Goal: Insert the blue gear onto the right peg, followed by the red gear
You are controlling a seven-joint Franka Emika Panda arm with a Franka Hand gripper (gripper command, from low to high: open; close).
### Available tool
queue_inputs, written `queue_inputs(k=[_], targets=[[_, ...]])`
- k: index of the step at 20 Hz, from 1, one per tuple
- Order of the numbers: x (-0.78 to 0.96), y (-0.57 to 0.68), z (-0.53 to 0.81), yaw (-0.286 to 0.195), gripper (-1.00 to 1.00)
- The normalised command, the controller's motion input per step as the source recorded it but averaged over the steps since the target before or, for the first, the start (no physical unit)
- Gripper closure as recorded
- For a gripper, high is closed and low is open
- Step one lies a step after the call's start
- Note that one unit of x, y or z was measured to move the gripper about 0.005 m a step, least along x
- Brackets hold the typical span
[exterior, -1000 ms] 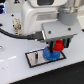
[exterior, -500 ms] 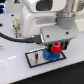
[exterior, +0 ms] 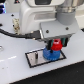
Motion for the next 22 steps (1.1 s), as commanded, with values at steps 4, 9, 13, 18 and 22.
queue_inputs(k=[4,9,13,18,22], targets=[[0.12,-0.2,-0.18,0.0,1.0],[0.16,-0.15,-0.22,0.0,1.0],[0.21,-0.05,-0.06,0.0,1.0],[0.17,0.02,0.14,0.0,1.0],[0.07,-0.01,-0.08,0.0,1.0]])
